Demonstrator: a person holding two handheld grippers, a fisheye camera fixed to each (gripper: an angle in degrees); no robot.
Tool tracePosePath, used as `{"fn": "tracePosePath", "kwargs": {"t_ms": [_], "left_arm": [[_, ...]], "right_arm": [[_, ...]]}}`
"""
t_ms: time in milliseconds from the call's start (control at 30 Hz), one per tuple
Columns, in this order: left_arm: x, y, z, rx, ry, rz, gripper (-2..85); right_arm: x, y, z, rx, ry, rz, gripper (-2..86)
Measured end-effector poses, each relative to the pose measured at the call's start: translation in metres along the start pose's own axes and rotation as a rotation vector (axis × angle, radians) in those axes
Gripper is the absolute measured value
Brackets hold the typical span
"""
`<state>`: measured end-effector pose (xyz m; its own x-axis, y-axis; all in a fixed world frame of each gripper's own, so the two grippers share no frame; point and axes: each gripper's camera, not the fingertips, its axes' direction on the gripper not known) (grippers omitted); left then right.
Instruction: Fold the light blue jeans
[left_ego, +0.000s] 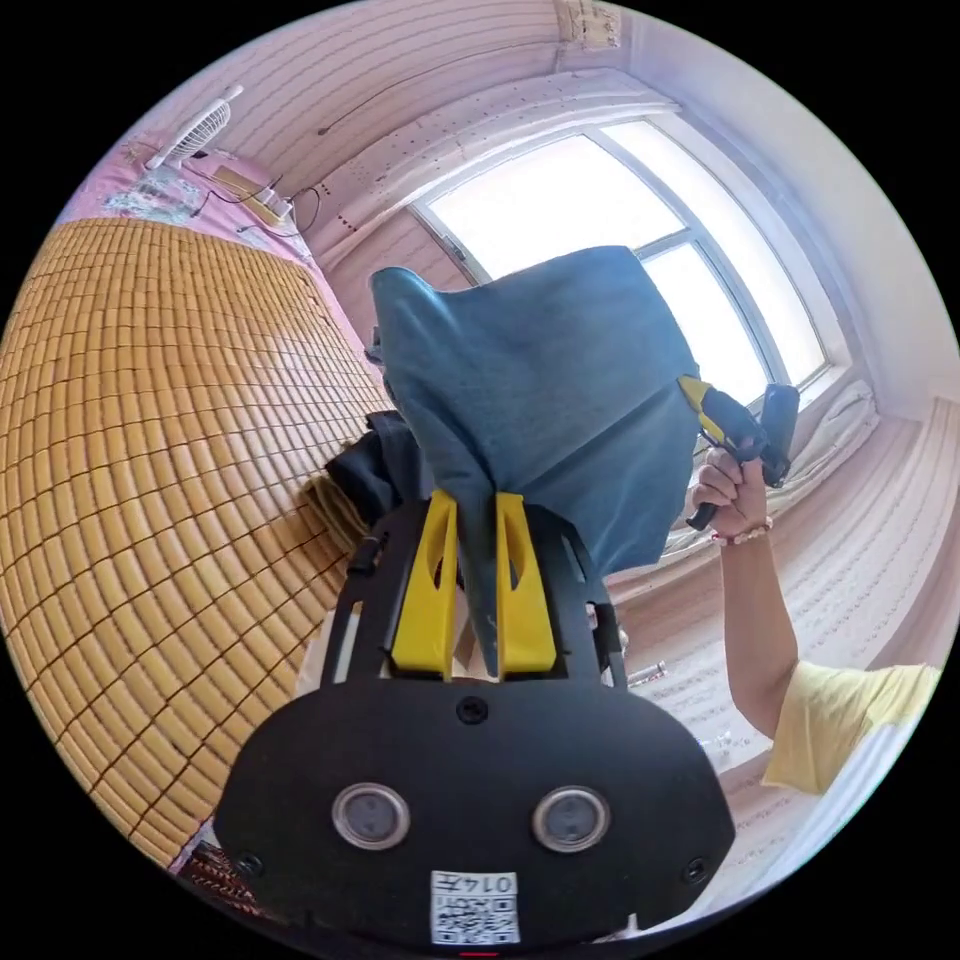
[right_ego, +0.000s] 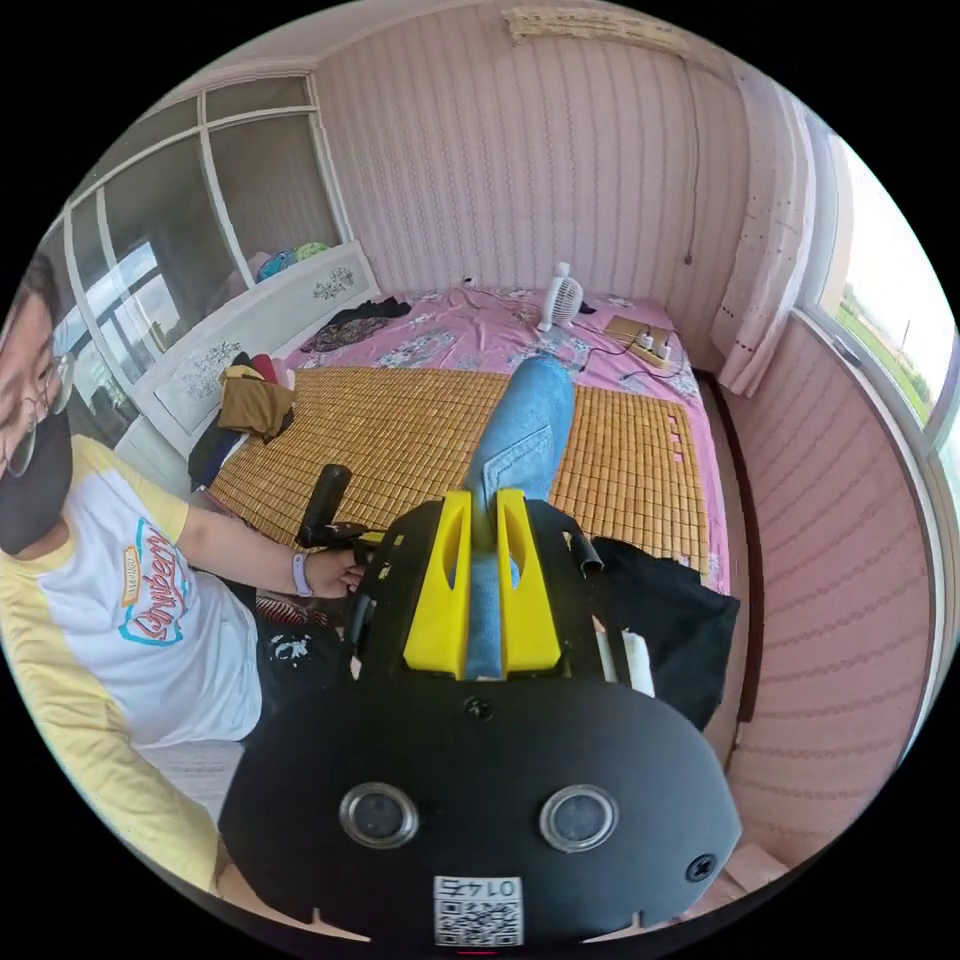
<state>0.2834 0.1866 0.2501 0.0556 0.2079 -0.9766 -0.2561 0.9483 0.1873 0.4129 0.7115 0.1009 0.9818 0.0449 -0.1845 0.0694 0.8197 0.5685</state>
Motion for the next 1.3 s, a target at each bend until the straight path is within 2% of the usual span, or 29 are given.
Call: {"fn": "tracePosePath", "kwargs": {"t_ms": [67, 167, 200, 233, 267, 333, 467, 633, 667, 833, 867, 933, 1133, 1300], "left_arm": [[-0.001, -0.007, 0.039, -0.058, 0.017, -0.019, 4.6], [-0.024, -0.007, 0.075, -0.123, -0.026, -0.111, 0.5], [-0.034, -0.004, 0.078, -0.146, -0.068, -0.129, -0.3], [-0.043, 0.000, 0.072, -0.157, -0.093, -0.127, -0.6], [-0.046, 0.002, 0.067, -0.159, -0.093, -0.120, -0.7], [-0.056, 0.010, 0.031, -0.160, -0.115, -0.060, -0.9], [-0.065, 0.036, -0.057, -0.149, -0.199, 0.032, -1.0], [-0.069, 0.123, -0.220, -0.049, -0.338, -0.088, -1.0], [-0.066, 0.134, -0.237, -0.032, -0.358, -0.102, -1.0], [-0.024, 0.230, -0.376, 0.213, -0.549, -0.183, -1.0], [-0.018, 0.239, -0.389, 0.244, -0.564, -0.186, -1.0], [0.002, 0.276, -0.439, 0.350, -0.624, -0.186, -1.0], [0.044, 0.369, -0.561, 0.620, -0.731, -0.197, -1.0], [0.072, 0.470, -0.653, 0.836, -0.909, -0.246, -0.9]], "right_arm": [[0.050, 0.018, -0.014, -0.023, 0.111, 0.130, 6.3], [0.120, 0.064, 0.006, -0.102, 0.462, 0.350, 11.8], [0.141, 0.083, 0.028, -0.156, 0.483, 0.482, 12.1], [0.146, 0.093, 0.042, -0.151, 0.446, 0.515, 12.3], [0.145, 0.110, 0.073, -0.106, 0.318, 0.535, 11.9], [0.138, 0.128, 0.134, -0.203, 0.202, 0.560, 11.3], [0.082, 0.137, 0.164, -0.083, 0.415, 0.528, 10.0], [0.020, 0.108, 0.148, -0.025, 0.501, 0.402, 8.1], [0.004, 0.099, 0.147, 0.000, 0.487, 0.382, 8.1], [-0.029, 0.072, 0.183, -0.139, 0.366, 0.405, 8.5], [-0.049, 0.064, 0.181, -0.101, 0.388, 0.383, 6.0], [-0.089, 0.048, 0.179, -0.009, 0.289, 0.317, 5.3], [-0.259, -0.016, 0.230, 0.024, 0.004, 0.026, 6.0], [-0.422, -0.077, 0.297, -0.128, -0.235, -0.308, 5.9]]}}
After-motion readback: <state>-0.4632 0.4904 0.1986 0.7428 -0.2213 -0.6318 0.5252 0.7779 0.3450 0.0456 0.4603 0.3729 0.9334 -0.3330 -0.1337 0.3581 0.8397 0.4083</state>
